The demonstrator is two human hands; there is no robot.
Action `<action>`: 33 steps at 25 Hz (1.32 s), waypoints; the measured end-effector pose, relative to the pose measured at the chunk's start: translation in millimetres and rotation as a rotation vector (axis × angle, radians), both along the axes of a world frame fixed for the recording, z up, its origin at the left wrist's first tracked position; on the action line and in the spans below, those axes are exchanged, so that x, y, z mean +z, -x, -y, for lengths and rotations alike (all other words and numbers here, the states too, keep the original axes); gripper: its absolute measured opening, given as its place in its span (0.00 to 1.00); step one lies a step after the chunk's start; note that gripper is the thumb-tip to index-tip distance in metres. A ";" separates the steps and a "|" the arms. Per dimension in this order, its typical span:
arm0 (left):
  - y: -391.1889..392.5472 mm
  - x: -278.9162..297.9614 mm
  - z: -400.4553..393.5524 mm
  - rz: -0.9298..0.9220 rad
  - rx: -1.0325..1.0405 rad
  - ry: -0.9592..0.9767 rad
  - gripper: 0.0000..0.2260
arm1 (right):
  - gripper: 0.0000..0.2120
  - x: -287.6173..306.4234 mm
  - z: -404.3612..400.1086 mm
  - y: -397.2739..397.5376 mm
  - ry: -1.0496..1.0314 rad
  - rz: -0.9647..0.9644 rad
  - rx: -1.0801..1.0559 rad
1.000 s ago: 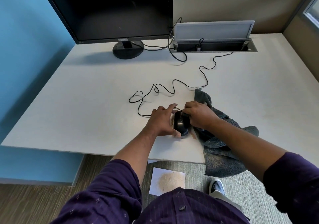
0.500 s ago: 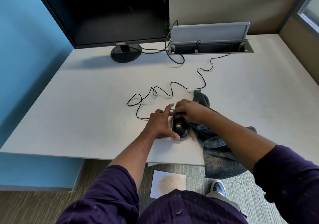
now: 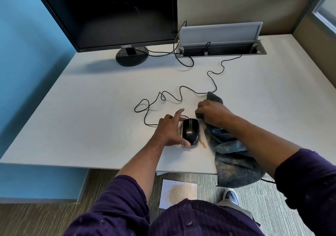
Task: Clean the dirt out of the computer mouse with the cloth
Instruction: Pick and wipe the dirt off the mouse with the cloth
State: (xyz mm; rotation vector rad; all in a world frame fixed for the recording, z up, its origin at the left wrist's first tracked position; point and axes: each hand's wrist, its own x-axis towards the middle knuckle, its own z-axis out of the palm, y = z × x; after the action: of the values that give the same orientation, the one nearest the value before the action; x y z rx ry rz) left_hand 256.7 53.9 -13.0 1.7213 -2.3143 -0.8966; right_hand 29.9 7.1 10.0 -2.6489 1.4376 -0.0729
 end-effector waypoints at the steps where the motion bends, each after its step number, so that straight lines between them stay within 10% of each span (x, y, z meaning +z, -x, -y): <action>1: 0.0 0.2 0.5 0.005 -0.006 0.008 0.63 | 0.11 -0.8 -3.6 6.6 -0.001 0.063 -0.009; 9: 0.3 3.3 2.0 0.021 -0.023 0.001 0.61 | 0.06 -3.7 -20.4 26.6 0.154 0.286 -0.144; 21: 11.3 9.8 0.5 0.097 -0.133 0.065 0.63 | 0.24 -1.3 -31.1 40.3 -0.109 0.043 -0.227; 33: 8.7 7.4 1.9 0.016 -0.096 0.041 0.58 | 0.16 -9.7 -38.4 10.0 0.054 0.058 -0.080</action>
State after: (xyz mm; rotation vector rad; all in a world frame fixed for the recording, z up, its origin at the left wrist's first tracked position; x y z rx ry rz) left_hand 248.0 52.0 -5.6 1.6199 -2.4262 -0.8479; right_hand 19.9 45.5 0.3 -2.6068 1.5443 -0.1975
